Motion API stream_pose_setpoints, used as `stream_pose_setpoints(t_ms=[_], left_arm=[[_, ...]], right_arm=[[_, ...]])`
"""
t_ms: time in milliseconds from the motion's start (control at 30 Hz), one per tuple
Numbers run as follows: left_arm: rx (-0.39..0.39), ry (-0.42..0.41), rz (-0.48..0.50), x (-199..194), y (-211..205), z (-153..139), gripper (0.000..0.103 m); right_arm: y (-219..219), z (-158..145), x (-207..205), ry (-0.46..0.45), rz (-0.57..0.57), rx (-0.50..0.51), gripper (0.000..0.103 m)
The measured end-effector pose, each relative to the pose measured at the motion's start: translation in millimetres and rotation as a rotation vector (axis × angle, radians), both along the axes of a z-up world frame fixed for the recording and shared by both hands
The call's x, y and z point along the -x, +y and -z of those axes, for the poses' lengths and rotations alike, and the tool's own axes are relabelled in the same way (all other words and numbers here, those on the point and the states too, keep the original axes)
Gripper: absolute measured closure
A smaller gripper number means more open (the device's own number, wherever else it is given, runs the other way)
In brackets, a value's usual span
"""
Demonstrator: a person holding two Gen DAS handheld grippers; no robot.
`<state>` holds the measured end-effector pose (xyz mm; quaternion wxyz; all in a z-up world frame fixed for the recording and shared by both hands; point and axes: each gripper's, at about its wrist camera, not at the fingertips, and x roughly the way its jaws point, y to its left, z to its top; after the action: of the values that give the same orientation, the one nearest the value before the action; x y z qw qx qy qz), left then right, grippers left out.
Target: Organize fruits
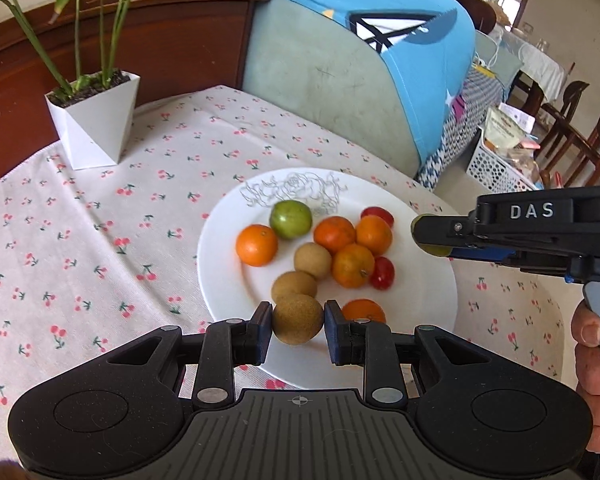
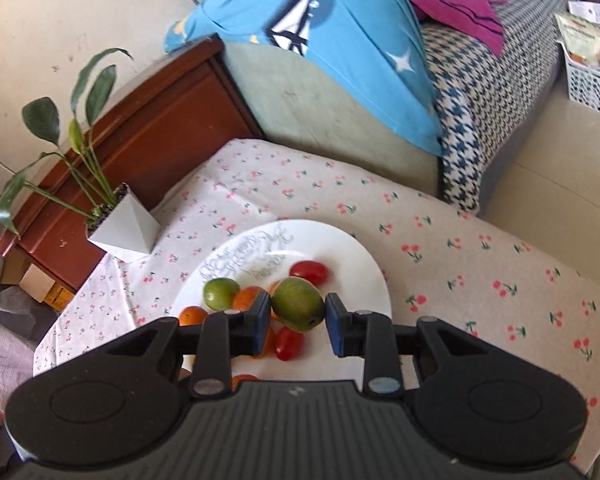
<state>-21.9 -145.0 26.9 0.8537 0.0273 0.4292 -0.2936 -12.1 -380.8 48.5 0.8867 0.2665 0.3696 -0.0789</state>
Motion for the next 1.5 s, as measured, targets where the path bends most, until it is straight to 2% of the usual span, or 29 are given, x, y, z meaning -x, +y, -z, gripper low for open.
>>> stream_pose_setpoints(t_ms=[133, 233, 300, 433, 500, 667, 767, 867, 933, 967, 1067, 1167, 1267, 1500], left_arm=[[-0.014, -0.005, 0.017, 2.1, -6.0, 4.0, 0.077], [-0.004, -0.012, 0.009, 1.5, -6.4, 2.3, 0.074], [0.006, -0.021, 0.0, 1.3, -5.3, -1.3, 0.06], [0.013, -0.051, -0.023, 0.4, -3.8, -10.6, 0.045], [0.004, -0.055, -0.037, -0.8, -3.8, -14.1, 0.03], [-0.031, -0.028, -0.062, -5.4, -5.2, -14.5, 0.018], [-0.053, -0.01, -0.081, -7.0, -5.6, -12.5, 0.017], [-0.089, 0.003, -0.106, -8.7, -6.1, -13.3, 0.012], [-0.105, 0.001, -0.121, -9.4, -5.0, -15.1, 0.011], [-0.11, 0.0, -0.127, -10.0, -4.1, -16.3, 0.01], [-0.128, 0.008, -0.145, -12.2, -2.0, -17.8, 0.008], [-0.151, 0.016, -0.159, -14.3, -0.8, -18.4, 0.008], [-0.163, 0.023, -0.174, -15.1, 0.6, -19.2, 0.008], [-0.205, 0.032, -0.206, -16.9, 3.6, -17.7, 0.008]], right_arm=[[-2.3, 6.0, -1.0, 0.031, 0.017, -0.029, 0.073], [-0.8, 7.5, -1.5, 0.04, 0.02, -0.014, 0.071], [-1.7, 6.8, -0.9, 0.035, 0.029, -0.024, 0.071], [-2.1, 2.3, -2.0, 0.02, 0.038, -0.021, 0.07], [-1.8, -0.1, -2.8, 0.015, 0.035, -0.028, 0.07], [2.4, -6.4, -4.8, 0.018, 0.037, 0.0, 0.064], [5.8, -10.1, -5.4, 0.026, 0.036, 0.029, 0.06], [10.4, -14.1, -5.2, 0.032, 0.038, 0.059, 0.059], [12.6, -17.0, -5.9, 0.045, 0.046, 0.075, 0.048], [13.4, -18.5, -6.0, 0.053, 0.052, 0.085, 0.039], [15.8, -24.2, -2.0, 0.043, 0.065, 0.113, 0.036], [17.8, -28.4, 2.3, 0.053, 0.086, 0.142, 0.026], [20.4, -29.8, 7.0, 0.059, 0.097, 0.163, 0.024], [25.9, -30.2, 19.2, 0.095, 0.117, 0.237, 0.011]])
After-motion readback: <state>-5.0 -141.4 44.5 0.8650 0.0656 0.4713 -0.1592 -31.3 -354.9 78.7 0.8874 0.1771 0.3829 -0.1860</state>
